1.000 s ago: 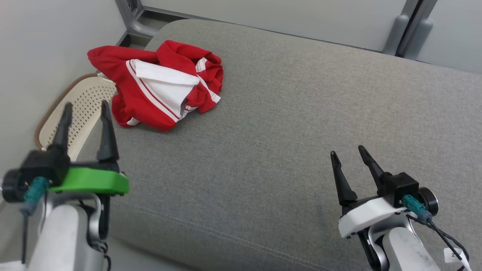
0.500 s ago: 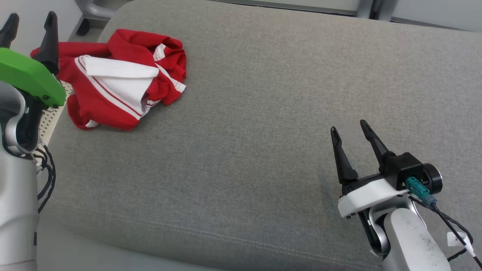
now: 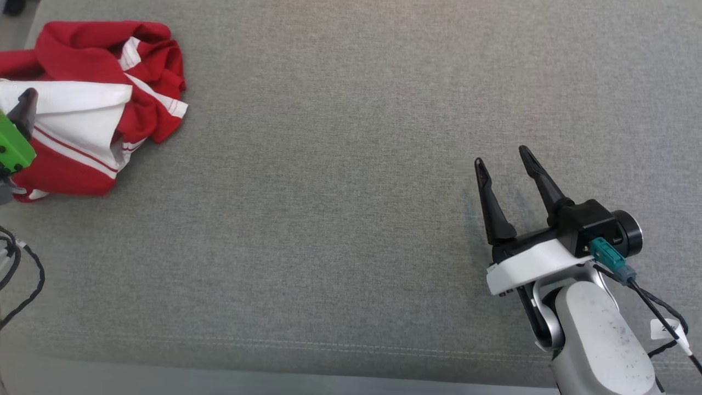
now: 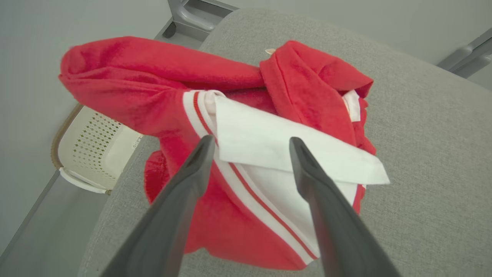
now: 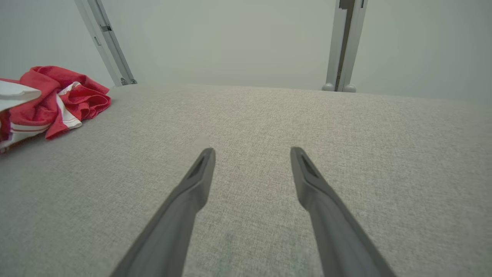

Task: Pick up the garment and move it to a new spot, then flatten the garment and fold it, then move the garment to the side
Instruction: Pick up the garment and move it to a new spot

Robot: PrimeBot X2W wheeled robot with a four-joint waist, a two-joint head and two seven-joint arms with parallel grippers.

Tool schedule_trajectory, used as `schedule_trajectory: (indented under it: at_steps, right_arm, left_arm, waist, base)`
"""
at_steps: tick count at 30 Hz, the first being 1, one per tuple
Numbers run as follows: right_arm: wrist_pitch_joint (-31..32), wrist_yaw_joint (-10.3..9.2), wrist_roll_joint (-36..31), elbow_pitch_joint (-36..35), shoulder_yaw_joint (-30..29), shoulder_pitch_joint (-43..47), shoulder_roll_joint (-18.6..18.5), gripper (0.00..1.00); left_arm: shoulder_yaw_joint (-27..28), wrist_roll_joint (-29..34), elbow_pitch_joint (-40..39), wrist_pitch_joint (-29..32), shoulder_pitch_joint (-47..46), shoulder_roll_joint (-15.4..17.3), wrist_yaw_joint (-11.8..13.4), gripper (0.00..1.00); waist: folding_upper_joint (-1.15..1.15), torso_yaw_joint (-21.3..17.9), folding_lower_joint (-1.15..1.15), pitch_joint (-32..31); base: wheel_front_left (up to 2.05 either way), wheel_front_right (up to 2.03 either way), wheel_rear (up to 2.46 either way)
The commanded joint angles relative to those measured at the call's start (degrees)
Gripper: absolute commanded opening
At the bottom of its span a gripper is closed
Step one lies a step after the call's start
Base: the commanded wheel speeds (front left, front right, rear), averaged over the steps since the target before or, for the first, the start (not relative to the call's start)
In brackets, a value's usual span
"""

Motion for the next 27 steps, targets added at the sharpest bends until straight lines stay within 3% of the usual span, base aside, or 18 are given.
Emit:
schedule_trajectory:
  at_steps: [1,6,7,9,17,27]
  right_arm:
    - [-0.3,0.0,0.5,-0.2,0.1,-0.9,-0.3,1.0]
    - [-0.4,0.0,0.8,-0.5,0.4,-1.6,-0.2,1.0]
    - [-0.5,0.0,0.8,-0.6,0.3,-1.8,-0.3,1.0]
    - [-0.5,0.0,0.4,-0.7,0.1,-2.1,-0.5,1.0]
    - [0.0,0.0,-0.1,-1.1,-0.5,-1.8,-0.6,1.0]
    - [0.4,0.0,0.2,-1.4,-1.2,-0.7,-0.5,1.0]
  left_arm:
    - [0.2,-0.7,1.1,0.1,-1.3,1.0,-0.3,1.0]
    - [1.1,-2.2,5.2,0.4,-2.2,1.8,-0.3,1.0]
    - [1.5,-2.8,5.8,0.2,-2.4,1.8,-0.3,0.72]
    - [1.6,-3.9,7.1,0.9,-2.6,1.2,-0.3,0.0]
    - [0.8,-3.0,8.1,-3.7,-4.0,2.6,-0.4,0.0]
    - [-2.0,2.2,1.2,-14.5,-8.1,5.5,0.1,0.0]
  waist:
    - [0.0,-2.9,0.0,3.2]
    - [0.0,-3.7,0.0,4.7]
    - [0.0,-3.8,0.0,4.8]
    - [0.0,-3.8,0.0,5.0]
    - [0.0,-3.2,0.0,5.2]
    - [0.0,-1.7,0.0,2.9]
  base:
    - [0.0,0.0,0.0]
    - [0.0,0.0,0.0]
    - [0.0,0.0,0.0]
    - [0.0,0.0,0.0]
    - [0.0,0.0,0.0]
    - [0.0,0.0,0.0]
